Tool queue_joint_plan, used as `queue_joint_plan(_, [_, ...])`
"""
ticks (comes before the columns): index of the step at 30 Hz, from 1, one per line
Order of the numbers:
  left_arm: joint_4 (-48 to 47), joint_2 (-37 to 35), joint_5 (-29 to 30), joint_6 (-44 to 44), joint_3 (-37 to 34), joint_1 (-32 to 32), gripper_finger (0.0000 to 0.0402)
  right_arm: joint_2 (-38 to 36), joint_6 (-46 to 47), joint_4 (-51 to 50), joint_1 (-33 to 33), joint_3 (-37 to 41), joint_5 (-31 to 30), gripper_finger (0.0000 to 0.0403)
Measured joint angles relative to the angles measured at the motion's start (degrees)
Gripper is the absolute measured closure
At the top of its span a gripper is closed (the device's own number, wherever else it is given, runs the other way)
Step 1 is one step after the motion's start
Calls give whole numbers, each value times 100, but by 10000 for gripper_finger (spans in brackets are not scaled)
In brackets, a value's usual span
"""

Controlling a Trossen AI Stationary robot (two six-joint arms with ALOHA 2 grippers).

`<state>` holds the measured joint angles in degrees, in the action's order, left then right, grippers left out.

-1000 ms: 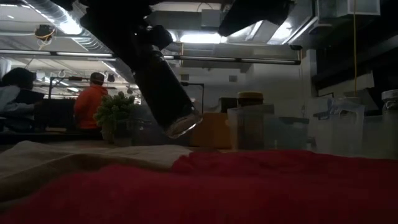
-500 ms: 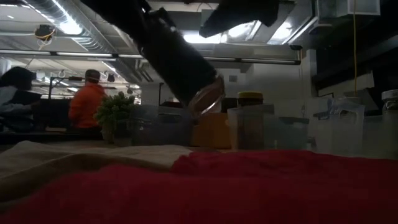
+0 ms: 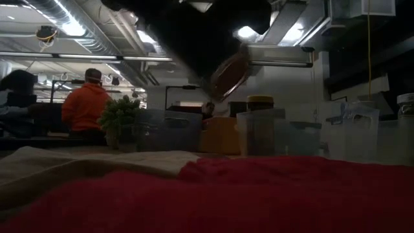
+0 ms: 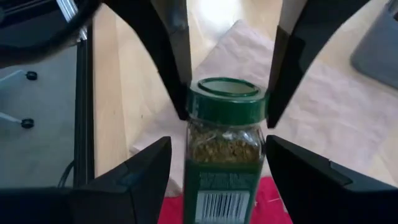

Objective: Sort spices by type
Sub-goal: Put the green seasoning bottle into the gray bin

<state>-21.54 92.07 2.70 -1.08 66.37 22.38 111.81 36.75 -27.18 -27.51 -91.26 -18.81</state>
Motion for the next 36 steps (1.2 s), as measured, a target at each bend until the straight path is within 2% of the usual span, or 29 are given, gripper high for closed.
queue_joint_plan(18, [476,0,9,149,0,137,199,57,28,57,18,0,259,145])
queue_joint_plan(24, [463,0,32,167,0,137,199,76,78,66,18,2,335,198])
queue_joint_plan(27, [448,0,32,141,0,156,199,76,68,59,18,2,346,198])
queue_joint_plan(31, [448,0,39,105,0,218,188,79,65,85,11,2,365,198])
queue_joint_plan(36, [456,0,-28,160,0,265,163,79,183,33,-65,2,693,198])
